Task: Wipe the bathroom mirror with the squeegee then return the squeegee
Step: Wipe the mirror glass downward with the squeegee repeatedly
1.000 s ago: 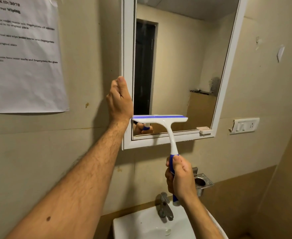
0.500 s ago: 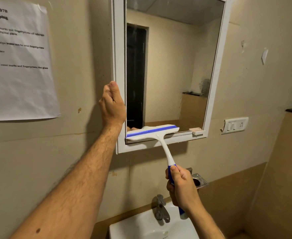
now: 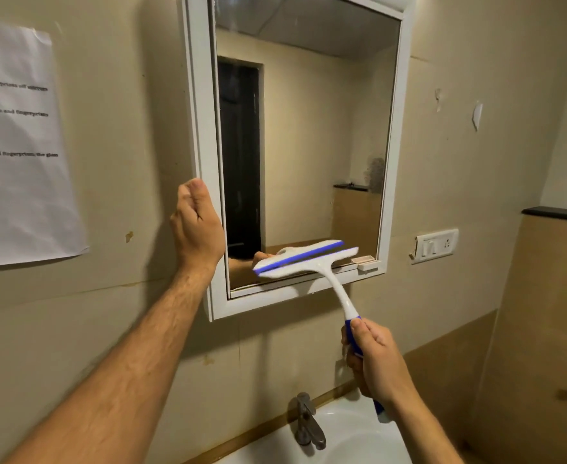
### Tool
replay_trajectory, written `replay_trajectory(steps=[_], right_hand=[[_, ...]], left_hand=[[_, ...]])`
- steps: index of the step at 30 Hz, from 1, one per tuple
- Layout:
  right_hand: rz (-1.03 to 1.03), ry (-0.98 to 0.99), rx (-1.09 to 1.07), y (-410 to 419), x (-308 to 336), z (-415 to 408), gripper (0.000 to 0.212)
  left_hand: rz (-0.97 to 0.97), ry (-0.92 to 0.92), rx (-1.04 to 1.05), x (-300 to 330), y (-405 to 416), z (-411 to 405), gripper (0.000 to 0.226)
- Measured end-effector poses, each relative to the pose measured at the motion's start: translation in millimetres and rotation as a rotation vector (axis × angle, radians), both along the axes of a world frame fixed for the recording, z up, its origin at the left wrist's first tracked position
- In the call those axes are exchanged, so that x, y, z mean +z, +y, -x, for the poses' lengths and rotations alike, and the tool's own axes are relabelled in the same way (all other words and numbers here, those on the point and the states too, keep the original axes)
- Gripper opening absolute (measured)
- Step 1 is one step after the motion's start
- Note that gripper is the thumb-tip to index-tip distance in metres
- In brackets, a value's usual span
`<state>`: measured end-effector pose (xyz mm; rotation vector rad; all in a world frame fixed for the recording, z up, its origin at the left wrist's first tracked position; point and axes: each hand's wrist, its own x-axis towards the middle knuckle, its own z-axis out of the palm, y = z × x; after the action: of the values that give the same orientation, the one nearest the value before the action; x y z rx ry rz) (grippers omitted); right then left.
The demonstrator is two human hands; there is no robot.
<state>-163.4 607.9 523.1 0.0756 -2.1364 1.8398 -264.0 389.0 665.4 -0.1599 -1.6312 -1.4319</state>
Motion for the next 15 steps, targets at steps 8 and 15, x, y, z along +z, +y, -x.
replay_trajectory(steps=[8,15], right_hand=[[0.156,0.204,0.058,-6.4,59.6,22.0,0.043],[0.142,0.264,0.061,-15.4,96.2,49.1,0.037]], left_hand=[[0.005,-0.025,-0.038,3.9,-6.6,-1.0,0.045],[0.011,-0.077,-0.069,10.3,-7.3,0.2,0.025]])
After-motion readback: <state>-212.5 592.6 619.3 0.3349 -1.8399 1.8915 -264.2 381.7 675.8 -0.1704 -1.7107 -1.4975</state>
